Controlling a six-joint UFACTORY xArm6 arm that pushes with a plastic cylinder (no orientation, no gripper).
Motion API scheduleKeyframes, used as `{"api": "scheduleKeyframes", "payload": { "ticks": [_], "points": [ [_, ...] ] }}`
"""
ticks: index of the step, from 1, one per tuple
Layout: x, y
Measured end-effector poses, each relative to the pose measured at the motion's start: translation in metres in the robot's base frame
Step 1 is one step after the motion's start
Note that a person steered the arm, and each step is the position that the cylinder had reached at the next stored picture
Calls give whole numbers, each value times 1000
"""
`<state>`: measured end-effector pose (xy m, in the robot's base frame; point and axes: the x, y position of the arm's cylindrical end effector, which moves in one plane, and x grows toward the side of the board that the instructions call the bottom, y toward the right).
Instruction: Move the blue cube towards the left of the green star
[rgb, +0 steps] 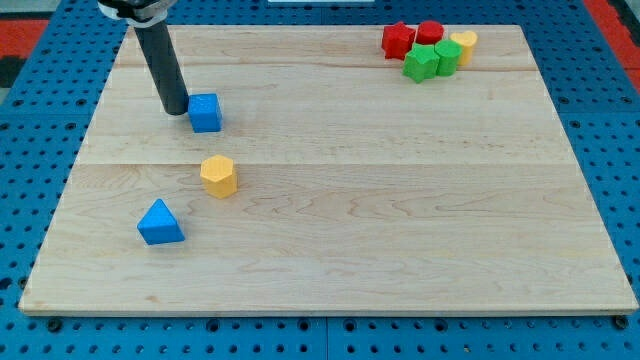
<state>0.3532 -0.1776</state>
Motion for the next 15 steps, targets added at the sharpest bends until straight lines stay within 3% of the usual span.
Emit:
{"api": "scheduleKeyframes", "payload": {
  "ticks": [3,6,8,11,13,15],
  "points": [
    [44,31],
    [4,87],
    [-13,64],
    [-52,190],
    [-56,125],
    [-95,170]
  ]
}}
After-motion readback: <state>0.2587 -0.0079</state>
